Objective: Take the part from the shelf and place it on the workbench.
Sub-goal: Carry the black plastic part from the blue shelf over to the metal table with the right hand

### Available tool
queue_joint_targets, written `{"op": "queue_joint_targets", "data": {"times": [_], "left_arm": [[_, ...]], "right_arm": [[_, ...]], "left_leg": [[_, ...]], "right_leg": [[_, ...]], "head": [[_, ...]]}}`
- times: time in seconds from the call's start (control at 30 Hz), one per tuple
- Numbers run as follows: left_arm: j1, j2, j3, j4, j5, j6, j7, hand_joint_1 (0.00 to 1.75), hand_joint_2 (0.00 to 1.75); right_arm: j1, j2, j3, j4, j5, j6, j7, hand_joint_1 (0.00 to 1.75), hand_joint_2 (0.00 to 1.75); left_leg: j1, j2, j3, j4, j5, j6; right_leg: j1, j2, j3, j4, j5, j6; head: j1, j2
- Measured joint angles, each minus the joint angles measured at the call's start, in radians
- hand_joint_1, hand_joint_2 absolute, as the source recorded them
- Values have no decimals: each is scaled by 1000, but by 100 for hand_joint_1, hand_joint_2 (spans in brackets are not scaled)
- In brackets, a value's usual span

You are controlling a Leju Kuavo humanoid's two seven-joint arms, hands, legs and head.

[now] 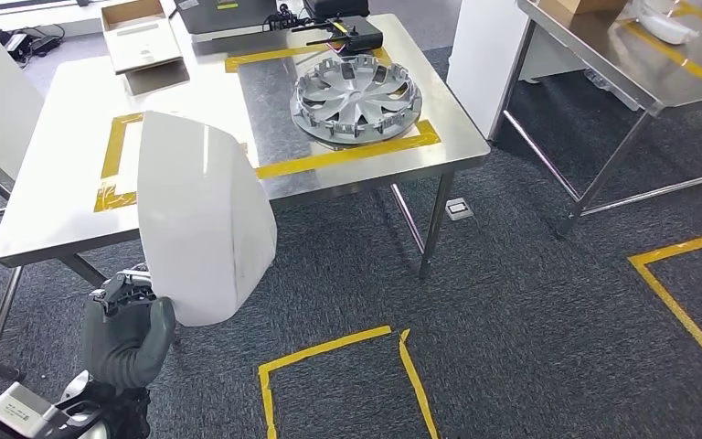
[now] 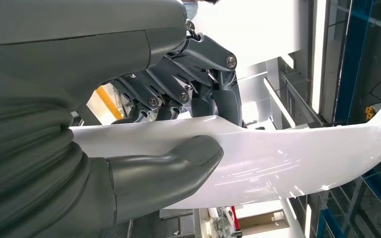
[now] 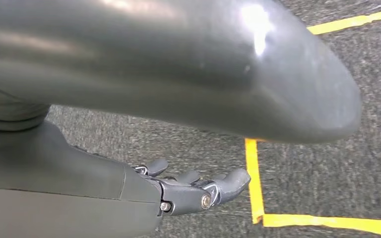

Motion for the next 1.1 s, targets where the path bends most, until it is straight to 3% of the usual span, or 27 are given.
{"op": "queue_joint_targets", "data": {"times": [0.03, 0.07, 0.1, 0.2, 0.23, 0.3, 0.33, 0.4, 0.47, 0.53, 0.57, 0.6, 0.67, 0.7, 0.73, 0.83, 0.9, 0.93, 1.0, 1.03, 1.07, 1.1], "left_arm": [[0, 0, 0, 0, 0, -1, 1, 175, 175], [0, 0, 0, 1, -1, -3, 2, 175, 175], [0, 0, 0, 1, -2, -4, 3, 175, 175], [2, 0, 2, 2, -6, -5, 6, 175, 175], [2, -1, 3, 1, -7, -5, 7, 175, 175], [0, -4, 5, -1, -8, -6, 7, 175, 175], [-1, -6, 7, -3, -8, -7, 7, 175, 175], [-1, -9, 8, -4, -8, -8, 6, 175, 175], [0, -10, 9, -5, -8, -9, 6, 175, 175], [2, -10, 9, -5, -8, -10, 6, 175, 175], [3, -10, 9, -5, -8, -10, 6, 175, 175], [3, -11, 10, -5, -8, -10, 6, 175, 175], [3, -12, 10, -4, -8, -10, 6, 175, 175], [3, -12, 10, -3, -8, -10, 6, 175, 175], [4, -12, 11, -2, -8, -10, 6, 175, 175], [5, -13, 12, -5, -8, -6, 1, 175, 175], [6, -13, 12, -7, -8, -3, -2, 175, 175], [7, -12, 12, -7, -8, -3, -2, 175, 175], [12, -12, 12, -7, -7, -2, -3, 175, 175], [15, -12, 12, -6, -7, -2, -2, 175, 175], [16, -11, 12, -5, -7, -2, -2, 175, 175], [17, -11, 12, -5, -7, -2, -3, 175, 175]], "right_arm": [[0, 0, 0, 0, 1, 1, 0, 0, 0], [1, 0, 0, 0, 1, 2, 0, 0, 0], [1, 0, 0, 0, 2, 2, 0, 0, 0], [1, 2, -1, 1, 2, 3, 1, 0, 0], [0, 3, -1, 1, 2, 3, 1, 0, 0], [-4, 3, -2, 1, 2, 3, 1, 0, 0], [-6, 3, -2, 1, 2, 3, 1, 0, 0], [-9, 3, -3, 1, 1, 3, 1, 0, 0], [-9, 3, -5, 1, 1, 3, 2, 0, 0], [-5, 3, -6, 1, 1, 3, 2, 0, 0], [-4, 2, -6, 1, 1, 3, 2, 0, 0], [-3, 2, -6, 1, 1, 3, 2, 0, 0], [1, 1, -7, 1, 1, 3, 2, 0, 0], [2, 1, -8, 1, 1, 3, 3, 0, 0], [3, 1, -8, 1, 1, 3, 4, 0, 0], [2, 1, -8, 1, 3, 5, 4, 0, 0], [0, 1, -8, 1, 5, 5, 4, 0, 0], [0, 1, -8, 1, 5, 6, 4, 0, 0], [0, 1, -8, 1, 5, 6, 4, 0, 0], [0, 1, -8, 1, 4, 6, 4, 0, 0], [1, 1, -8, 1, 3, 6, 4, 0, 0], [2, 1, -9, 1, 2, 6, 4, 0, 0]], "left_leg": [[0, 0, -23, -5, -25, 1], [0, 0, -35, -33, -26, 5], [-1, 0, -38, -79, 10, 10], [-6, 3, -36, -214, 187, 27], [-7, 3, -31, -230, 215, 33], [-5, 1, -5, -234, 217, 48], [-3, 1, 7, -238, 215, 55], [-1, 1, 32, -241, 200, 64], [0, 0, 49, -242, 180, 68], [0, -4, 74, -242, 157, 67], [1, -6, 90, -242, 144, 65], [1, -7, 107, -242, 130, 64], [1, -8, 135, -242, 102, 57], [-1, -8, 146, -245, 89, 51], [-2, -10, 158, -248, 82, 44], [-5, -10, 168, -220, 101, 22], [-4, -6, 116, -133, 115, 13], [-3, -4, 75, -76, 103, 11], [-3, -3, -6, 2, 37, 11], [-3, -3, -33, 9, 8, 13], [-3, -2, -47, -9, 1, 15], [-4, -2, -50, -47, 22, 19]], "right_leg": [[0, 1, 18, 0, -14, 0], [1, 3, 37, 0, -29, 0], [1, 4, 56, 0, -45, 1], [5, 7, 99, 2, -89, 14], [7, 9, 111, 5, -98, 21], [9, 9, 124, 22, -103, 33], [9, 8, 118, 51, -97, 38], [6, 4, 56, 147, -99, 49], [4, 2, -35, 253, -146, 56], [3, 1, -101, 284, -197, 59], [2, 1, -115, 259, -195, 58], [2, 1, -117, 211, -163, 56], [4, -3, -111, 97, -38, 50], [6, -5, -105, 60, 11, 44], [7, -6, -100, 39, 40, 38], [4, -3, -64, 22, 34, 16], [2, -2, -34, 10, 22, 3], [1, -1, -20, 6, 12, -2], [2, 0, 5, 4, -10, -6], [2, 1, 19, 4, -22, -7], [3, 2, 34, 4, -34, -7], [4, 3, 49, 4, -46, -6]], "head": [[0, 0], [0, 0], [0, 0], [-2, 0], [-2, 0], [-1, 0], [-1, 0], [1, 0], [3, 0], [3, 0], [3, 0], [4, 0], [4, 0], [4, 0], [5, 0], [4, 0], [-1, 0], [-3, 0], [-5, 0], [-5, 0], [-5, 0], [-5, 0]]}}
